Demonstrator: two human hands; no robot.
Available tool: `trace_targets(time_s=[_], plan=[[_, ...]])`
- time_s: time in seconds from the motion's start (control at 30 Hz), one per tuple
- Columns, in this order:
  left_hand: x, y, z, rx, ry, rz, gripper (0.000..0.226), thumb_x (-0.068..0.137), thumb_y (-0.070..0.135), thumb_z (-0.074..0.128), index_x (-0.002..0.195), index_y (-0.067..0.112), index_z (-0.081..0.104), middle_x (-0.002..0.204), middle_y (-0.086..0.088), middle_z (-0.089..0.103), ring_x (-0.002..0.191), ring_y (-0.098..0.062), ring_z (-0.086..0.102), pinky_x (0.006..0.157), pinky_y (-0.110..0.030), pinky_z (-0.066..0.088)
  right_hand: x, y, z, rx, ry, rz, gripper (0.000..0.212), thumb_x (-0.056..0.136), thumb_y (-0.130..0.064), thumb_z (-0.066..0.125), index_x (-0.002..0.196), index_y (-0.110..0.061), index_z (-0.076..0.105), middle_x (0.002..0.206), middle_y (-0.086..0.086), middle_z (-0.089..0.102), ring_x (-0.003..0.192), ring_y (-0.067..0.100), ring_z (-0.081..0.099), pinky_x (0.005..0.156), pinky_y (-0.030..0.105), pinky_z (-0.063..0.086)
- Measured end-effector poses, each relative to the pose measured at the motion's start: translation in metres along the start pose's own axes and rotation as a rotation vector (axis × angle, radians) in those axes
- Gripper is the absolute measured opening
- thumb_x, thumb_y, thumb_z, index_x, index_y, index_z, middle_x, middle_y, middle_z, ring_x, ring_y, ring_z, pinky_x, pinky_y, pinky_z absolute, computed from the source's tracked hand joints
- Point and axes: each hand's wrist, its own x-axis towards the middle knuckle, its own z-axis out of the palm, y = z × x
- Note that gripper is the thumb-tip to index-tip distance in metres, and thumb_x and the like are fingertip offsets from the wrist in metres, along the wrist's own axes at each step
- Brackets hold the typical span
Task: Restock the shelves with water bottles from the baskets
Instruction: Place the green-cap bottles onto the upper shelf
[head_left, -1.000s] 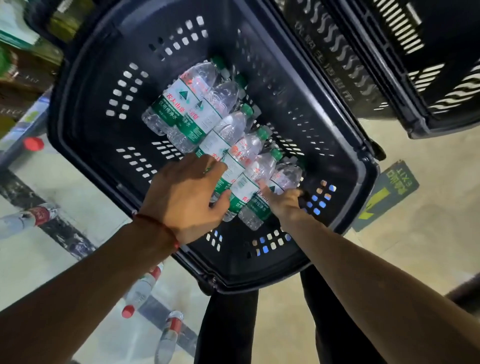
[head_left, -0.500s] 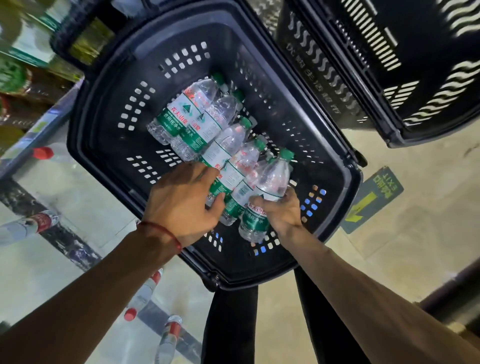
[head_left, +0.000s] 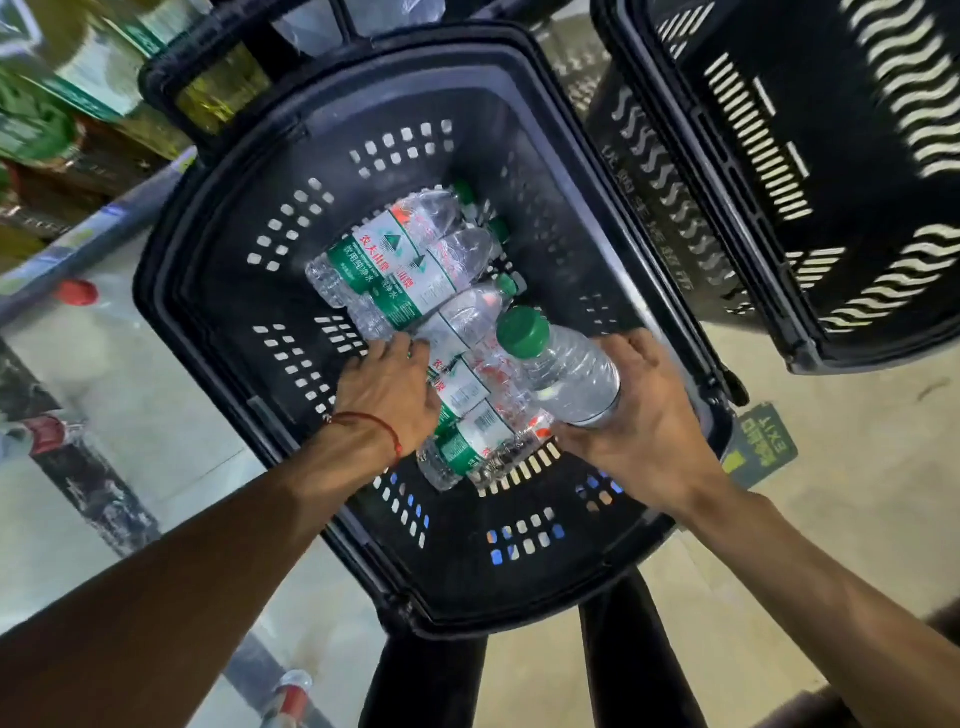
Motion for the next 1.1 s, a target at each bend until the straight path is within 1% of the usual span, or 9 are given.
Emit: trace_targets(time_s=[0.1, 0.27, 0.37, 0.47, 0.6, 0.73, 0.87, 0.97, 1.1], plan=[[0.034, 0.002, 0.022, -0.121, 0.03, -0.016, 0.056, 0.103, 0.038, 0.051, 0.147, 0.006, 0.038, 0.138, -0.015, 0.042, 0.121, -0.026, 0.047, 0.101, -0.037, 0.052, 0.002, 0.002, -0.001, 0.04, 0.027, -0.012, 0.068, 0.061, -0.054, 0.08, 0.119, -0.028, 0.055, 0.107, -0.019, 0.043, 0.097, 0.001, 0.047, 0.084, -0.009, 0.028], [0.057, 0.017, 0.049, -0.206, 0.171, -0.144, 0.067, 0.101, 0.041, 0.055, 0.153, 0.008, 0.03, 0.134, -0.015, 0.042, 0.12, -0.027, 0.048, 0.103, -0.039, 0.047, 0.005, 0.016, 0.006, 0.035, 0.067, -0.045, 0.056, 0.066, -0.048, 0.087, 0.109, -0.028, 0.058, 0.104, -0.018, 0.048, 0.103, -0.012, 0.047, 0.086, -0.002, 0.036], [0.066, 0.017, 0.051, -0.275, 0.156, -0.215, 0.059, 0.097, 0.046, 0.064, 0.141, 0.012, 0.044, 0.131, -0.013, 0.04, 0.119, -0.028, 0.044, 0.103, -0.04, 0.044, 0.005, 0.023, 0.009, 0.042, 0.06, -0.05, 0.059, 0.064, -0.039, 0.093, 0.109, -0.03, 0.057, 0.103, -0.018, 0.049, 0.102, -0.013, 0.048, 0.082, -0.005, 0.033], [0.071, 0.019, 0.05, -0.273, 0.135, -0.237, 0.051, 0.094, 0.047, 0.067, 0.128, 0.015, 0.049, 0.129, -0.012, 0.043, 0.116, -0.029, 0.048, 0.095, -0.041, 0.053, 0.005, 0.031, 0.011, 0.031, 0.049, -0.048, 0.061, 0.063, -0.028, 0.097, 0.112, -0.029, 0.06, 0.106, -0.018, 0.05, 0.103, -0.011, 0.05, 0.084, -0.005, 0.034], [0.071, 0.021, 0.051, -0.351, 0.112, -0.273, 0.058, 0.094, 0.043, 0.068, 0.142, 0.02, 0.045, 0.13, -0.007, 0.062, 0.105, -0.028, 0.065, 0.078, -0.041, 0.062, 0.004, 0.037, 0.008, 0.026, 0.015, -0.069, 0.064, 0.066, -0.031, 0.095, 0.119, -0.029, 0.058, 0.111, -0.018, 0.049, 0.105, -0.007, 0.052, 0.091, -0.001, 0.039], [0.08, 0.012, 0.051, -0.384, 0.018, -0.204, 0.078, 0.088, 0.048, 0.072, 0.151, 0.019, 0.036, 0.148, -0.007, 0.049, 0.122, -0.031, 0.058, 0.094, -0.042, 0.056, 0.003, 0.042, 0.004, 0.047, 0.028, -0.085, 0.066, 0.066, -0.029, 0.095, 0.118, -0.037, 0.054, 0.113, -0.02, 0.049, 0.106, -0.003, 0.056, 0.096, 0.008, 0.042], [0.077, 0.018, 0.051, -0.328, 0.057, -0.207, 0.061, 0.09, 0.035, 0.076, 0.135, 0.013, 0.042, 0.126, -0.008, 0.046, 0.108, -0.025, 0.053, 0.091, -0.038, 0.055, 0.0, 0.044, 0.001, 0.072, -0.005, -0.066, 0.068, 0.067, -0.03, 0.094, 0.123, -0.027, 0.057, 0.117, -0.015, 0.051, 0.111, -0.003, 0.053, 0.104, 0.012, 0.045], [0.06, 0.027, 0.039, -0.252, 0.102, -0.219, 0.067, 0.088, 0.037, 0.076, 0.135, 0.004, 0.041, 0.127, -0.015, 0.046, 0.119, -0.029, 0.046, 0.106, -0.04, 0.044, -0.008, 0.038, -0.006, 0.104, 0.047, -0.1, 0.064, 0.066, -0.024, 0.095, 0.12, -0.02, 0.061, 0.115, -0.006, 0.055, 0.103, 0.0, 0.053, 0.092, 0.014, 0.047], [0.011, 0.037, 0.016, -0.497, 0.198, -0.298, 0.072, 0.088, 0.034, 0.077, 0.137, -0.001, 0.036, 0.132, -0.022, 0.052, 0.121, -0.037, 0.053, 0.106, -0.047, 0.046, -0.026, 0.022, -0.028, 0.196, 0.02, -0.079, 0.058, 0.063, -0.015, 0.094, 0.113, -0.021, 0.064, 0.111, -0.002, 0.058, 0.107, -0.003, 0.051, 0.093, 0.008, 0.042]])
